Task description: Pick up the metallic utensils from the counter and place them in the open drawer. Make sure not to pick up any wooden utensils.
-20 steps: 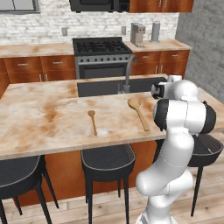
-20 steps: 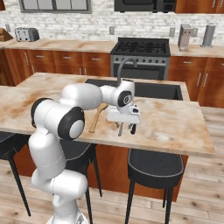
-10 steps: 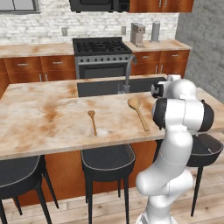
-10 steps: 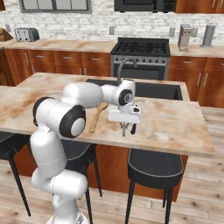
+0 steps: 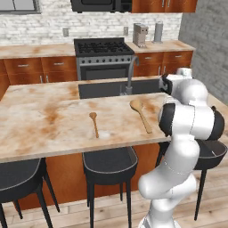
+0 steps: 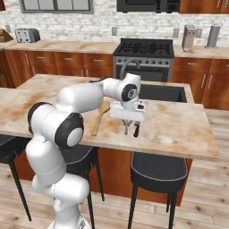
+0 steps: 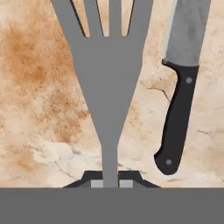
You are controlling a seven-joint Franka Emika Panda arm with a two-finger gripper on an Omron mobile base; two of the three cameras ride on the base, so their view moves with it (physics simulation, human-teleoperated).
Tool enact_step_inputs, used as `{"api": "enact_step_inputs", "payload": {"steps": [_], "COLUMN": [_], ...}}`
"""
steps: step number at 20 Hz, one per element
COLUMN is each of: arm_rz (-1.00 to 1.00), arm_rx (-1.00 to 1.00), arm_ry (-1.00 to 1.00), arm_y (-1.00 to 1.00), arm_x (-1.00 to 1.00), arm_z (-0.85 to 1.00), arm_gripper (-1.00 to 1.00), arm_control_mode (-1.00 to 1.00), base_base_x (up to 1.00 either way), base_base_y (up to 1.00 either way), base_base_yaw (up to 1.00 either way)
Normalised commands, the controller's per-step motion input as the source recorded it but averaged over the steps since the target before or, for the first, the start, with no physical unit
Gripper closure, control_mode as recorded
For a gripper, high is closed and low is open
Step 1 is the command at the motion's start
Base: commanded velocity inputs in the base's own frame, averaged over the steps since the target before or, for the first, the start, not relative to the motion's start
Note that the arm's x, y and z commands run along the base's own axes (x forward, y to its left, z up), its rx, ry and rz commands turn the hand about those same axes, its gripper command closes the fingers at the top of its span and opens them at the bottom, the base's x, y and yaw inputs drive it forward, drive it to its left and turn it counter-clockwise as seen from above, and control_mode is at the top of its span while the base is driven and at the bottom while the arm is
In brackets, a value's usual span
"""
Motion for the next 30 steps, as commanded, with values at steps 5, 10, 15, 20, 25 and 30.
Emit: {"api": "enact_step_inputs", "payload": {"steps": [5, 10, 15, 20, 25, 30], "arm_rz": [0.00, 0.00, -0.03, -0.03, 0.00, 0.00], "arm_rx": [0.06, 0.00, 0.00, 0.00, 0.00, 0.00], "arm_ry": [-0.20, -0.14, -0.03, -0.02, -0.01, -0.07], "arm_y": [0.04, 0.35, 0.48, 0.58, 0.59, 0.29], "arm_x": [-0.90, -1.00, -1.00, -1.00, -0.98, -0.46], "arm_z": [0.99, 0.91, 0.62, 0.30, 0.29, 0.14], "arm_gripper": [1.00, 1.00, 1.00, 1.00, 1.00, 1.00], "arm_control_mode": [-1.00, -1.00, -1.00, -1.00, -1.00, -1.00], "base_base_x": [0.00, 0.00, 0.00, 0.00, 0.00, 0.00], "base_base_y": [0.00, 0.00, 0.00, 0.00, 0.00, 0.00], "base_base_yaw": [0.00, 0.00, 0.00, 0.00, 0.00, 0.00]}}
